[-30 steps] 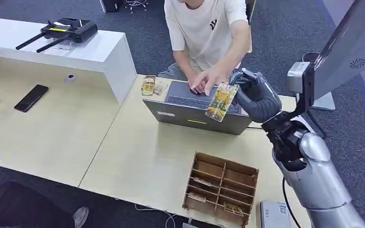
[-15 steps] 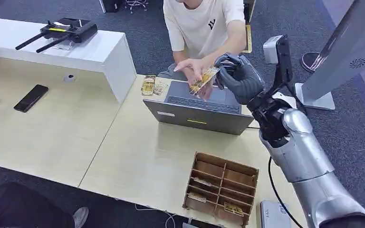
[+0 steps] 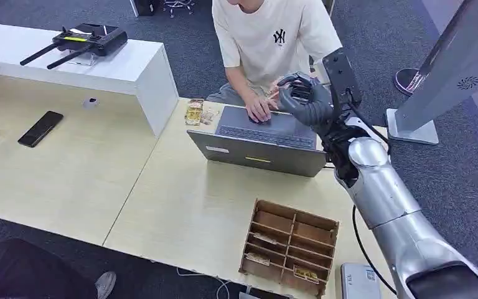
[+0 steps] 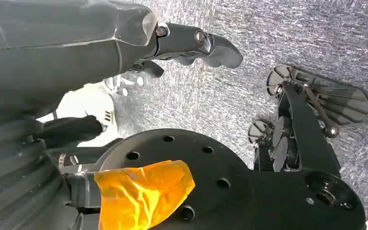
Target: Pass the card to the sensor for recognition and then transmit it.
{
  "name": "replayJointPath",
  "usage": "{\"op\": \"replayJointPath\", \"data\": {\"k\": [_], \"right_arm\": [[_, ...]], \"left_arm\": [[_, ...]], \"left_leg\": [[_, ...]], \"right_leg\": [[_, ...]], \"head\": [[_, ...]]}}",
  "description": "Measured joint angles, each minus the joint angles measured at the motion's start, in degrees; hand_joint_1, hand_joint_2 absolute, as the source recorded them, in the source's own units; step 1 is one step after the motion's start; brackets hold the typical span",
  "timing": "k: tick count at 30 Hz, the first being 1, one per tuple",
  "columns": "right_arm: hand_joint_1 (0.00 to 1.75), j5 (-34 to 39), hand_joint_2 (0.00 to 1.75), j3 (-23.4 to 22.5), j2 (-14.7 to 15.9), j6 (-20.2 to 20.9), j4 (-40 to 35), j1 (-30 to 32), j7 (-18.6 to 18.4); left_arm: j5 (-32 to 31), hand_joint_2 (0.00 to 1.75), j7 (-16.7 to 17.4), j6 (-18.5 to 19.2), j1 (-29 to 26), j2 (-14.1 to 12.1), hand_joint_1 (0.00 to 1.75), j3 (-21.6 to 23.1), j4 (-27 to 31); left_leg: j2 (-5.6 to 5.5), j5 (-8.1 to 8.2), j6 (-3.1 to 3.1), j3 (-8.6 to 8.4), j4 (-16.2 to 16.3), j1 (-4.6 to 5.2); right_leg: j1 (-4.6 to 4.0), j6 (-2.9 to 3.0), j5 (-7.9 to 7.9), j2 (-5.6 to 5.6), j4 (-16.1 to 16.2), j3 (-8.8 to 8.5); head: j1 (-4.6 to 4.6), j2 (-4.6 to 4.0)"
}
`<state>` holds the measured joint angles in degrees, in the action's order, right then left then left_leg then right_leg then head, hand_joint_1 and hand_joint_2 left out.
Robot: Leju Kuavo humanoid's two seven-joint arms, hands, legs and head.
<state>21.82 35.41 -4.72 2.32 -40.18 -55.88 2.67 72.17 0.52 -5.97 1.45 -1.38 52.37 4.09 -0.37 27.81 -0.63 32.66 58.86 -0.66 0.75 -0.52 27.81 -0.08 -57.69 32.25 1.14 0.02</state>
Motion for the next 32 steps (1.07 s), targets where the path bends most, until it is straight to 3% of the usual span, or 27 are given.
{"op": "replayJointPath", "data": {"k": [7, 16, 22, 32], "right_arm": [[0.0, -2.52, 1.75, -0.2, -0.15, 0.33, 1.1, 0.89, 0.74], [0.0, -3.55, 1.75, -2.16, -0.11, 1.27, -5.51, 6.82, 1.55], [0.0, -2.34, 1.75, -3.72, 0.42, 1.29, -13.23, 11.78, 2.93], [0.0, -1.29, 1.75, -7.7, 2.8, -3.8, -31.76, 24.26, 5.66]], "left_arm": [[0.55, 1.75, 0.0, 0.44, 0.03, 0.07, 0.0, 0.13, 0.0], [1.81, 1.75, -0.72, 1.99, 0.11, 0.72, 0.0, 0.15, -0.81], [2.67, 1.75, -1.46, 2.34, 0.17, 1.49, 0.0, 0.15, -1.99], [4.85, 1.75, -2.71, 1.42, 0.09, 2.8, 0.0, 0.15, -2.78]], "left_leg": [[0.0, 0.0, 0.0, 0.0, 0.0, 0.0], [0.0, 0.0, 0.0, -0.01, 0.01, 0.0], [0.01, 0.01, 0.0, 0.0, 0.01, 0.01], [-0.01, 0.02, 0.01, 0.01, 0.01, 0.03]], "right_leg": [[0.0, 0.0, 0.0, 0.0, 0.01, 0.01], [0.0, 0.0, 0.0, 0.0, 0.01, 0.02], [0.0, 0.0, 0.0, 0.01, 0.02, 0.04], [0.02, 0.0, 0.01, 0.0, 0.04, 0.04]], "head": [[0.0, 0.0], [-0.02, 0.0], [0.02, 0.0], [0.02, 0.0]]}}
